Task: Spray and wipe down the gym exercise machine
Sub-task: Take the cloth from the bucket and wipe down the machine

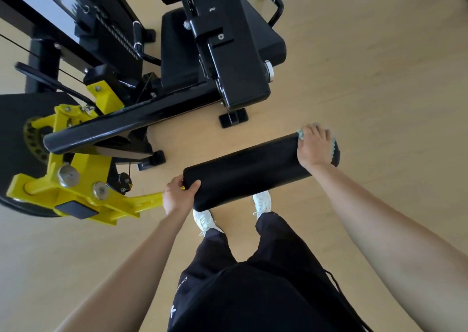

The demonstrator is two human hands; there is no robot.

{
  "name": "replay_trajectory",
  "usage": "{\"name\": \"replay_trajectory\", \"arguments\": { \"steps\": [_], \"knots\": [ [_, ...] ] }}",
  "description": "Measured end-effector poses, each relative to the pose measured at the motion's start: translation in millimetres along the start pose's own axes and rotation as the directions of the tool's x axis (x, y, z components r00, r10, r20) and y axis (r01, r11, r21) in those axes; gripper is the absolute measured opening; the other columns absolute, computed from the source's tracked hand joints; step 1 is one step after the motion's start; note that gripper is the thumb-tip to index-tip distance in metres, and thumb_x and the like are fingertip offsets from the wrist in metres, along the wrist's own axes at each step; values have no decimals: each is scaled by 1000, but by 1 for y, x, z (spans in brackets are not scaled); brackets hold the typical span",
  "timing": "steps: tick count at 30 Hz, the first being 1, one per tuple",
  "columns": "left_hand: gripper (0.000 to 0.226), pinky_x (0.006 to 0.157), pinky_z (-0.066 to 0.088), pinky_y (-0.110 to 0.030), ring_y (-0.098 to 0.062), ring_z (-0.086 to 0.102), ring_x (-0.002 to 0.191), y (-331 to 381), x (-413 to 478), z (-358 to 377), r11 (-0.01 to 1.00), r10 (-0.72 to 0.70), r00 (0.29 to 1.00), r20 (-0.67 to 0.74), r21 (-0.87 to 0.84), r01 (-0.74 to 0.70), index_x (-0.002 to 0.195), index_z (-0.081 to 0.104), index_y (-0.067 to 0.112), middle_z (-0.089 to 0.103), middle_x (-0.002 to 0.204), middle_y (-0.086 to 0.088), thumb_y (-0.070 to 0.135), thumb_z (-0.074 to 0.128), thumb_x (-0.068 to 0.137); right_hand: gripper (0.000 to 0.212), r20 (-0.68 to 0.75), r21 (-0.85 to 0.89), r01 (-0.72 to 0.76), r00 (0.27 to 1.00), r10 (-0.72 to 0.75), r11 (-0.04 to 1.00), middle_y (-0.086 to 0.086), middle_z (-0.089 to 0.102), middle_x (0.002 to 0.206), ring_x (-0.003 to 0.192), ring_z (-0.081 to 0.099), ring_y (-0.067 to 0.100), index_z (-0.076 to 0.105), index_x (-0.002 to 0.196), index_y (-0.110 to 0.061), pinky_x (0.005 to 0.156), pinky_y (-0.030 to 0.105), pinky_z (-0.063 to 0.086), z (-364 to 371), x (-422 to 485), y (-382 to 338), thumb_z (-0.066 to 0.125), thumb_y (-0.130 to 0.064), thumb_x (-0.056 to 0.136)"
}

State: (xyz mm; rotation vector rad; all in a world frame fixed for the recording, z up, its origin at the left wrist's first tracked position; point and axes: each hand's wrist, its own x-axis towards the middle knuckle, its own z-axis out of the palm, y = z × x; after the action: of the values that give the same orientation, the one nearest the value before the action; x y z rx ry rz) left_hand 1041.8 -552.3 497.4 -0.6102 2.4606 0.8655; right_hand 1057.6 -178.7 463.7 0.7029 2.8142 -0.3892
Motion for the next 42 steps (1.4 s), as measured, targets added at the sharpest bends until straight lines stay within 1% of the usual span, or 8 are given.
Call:
{"name": "replay_trajectory", "arguments": {
  "steps": [7,14,18,21,27,33,38,42],
  "knots": [
    [58,86,56,-35,-19,69,96,-20,-16,-7,992,-7,997,81,-127,17,135,62,18,71,121,1,11,83,81,39,143,56,406,901,-410,912,5,61,141,139,47,26,56,139,-12,122,41,26,27,-43,-111,46,-23,103],
    [61,76,56,-20,2,69,92,-40,-30,-11,968,-21,988,155,-244,59,135,61,15,71,120,4,-12,71,81,57,249,94,649,719,-649,755,12,30,165,156,18,30,32,157,-5,128,42,6,59,-98,-203,43,-25,105],
    [57,79,58,-24,-3,71,92,-50,-37,-16,970,-38,981,191,-230,82,129,66,17,72,118,4,-16,60,83,63,299,70,756,607,-737,651,14,11,171,159,2,31,16,161,-3,128,43,-3,71,-121,-221,30,-31,107],
    [45,77,51,-21,-11,70,96,-52,-36,-19,969,-74,974,214,-214,121,120,69,21,73,111,7,-8,60,86,73,294,-5,821,547,-784,571,13,-2,172,159,-5,30,5,163,-6,129,43,-1,69,-118,-197,45,-20,103],
    [26,81,44,-30,-20,66,102,-32,-27,-22,980,-84,992,91,-171,99,112,67,22,70,107,6,9,68,89,80,244,-116,624,772,-587,772,10,10,172,159,3,26,10,163,-9,130,44,3,43,-92,-121,55,-23,100],
    [58,98,47,-41,-28,53,129,2,-13,-10,998,56,998,-4,27,-56,145,53,22,54,144,-4,35,72,92,66,127,-144,309,948,-292,940,7,34,165,156,21,28,30,160,-9,129,47,11,11,-60,-43,52,-29,101],
    [76,114,35,-46,-34,33,143,25,1,8,960,66,988,137,260,-100,156,42,18,37,160,-8,50,69,92,45,56,-19,30,998,-29,999,4,46,155,152,28,23,45,148,-11,125,44,15,-8,-14,20,48,-17,103],
    [75,116,34,-47,-35,30,145,23,-3,14,960,49,989,137,268,-85,158,38,22,29,166,-3,52,65,95,32,68,-26,20,997,-19,999,5,61,137,136,45,27,59,130,-10,115,41,29,-12,8,28,54,-14,98]
  ]
}}
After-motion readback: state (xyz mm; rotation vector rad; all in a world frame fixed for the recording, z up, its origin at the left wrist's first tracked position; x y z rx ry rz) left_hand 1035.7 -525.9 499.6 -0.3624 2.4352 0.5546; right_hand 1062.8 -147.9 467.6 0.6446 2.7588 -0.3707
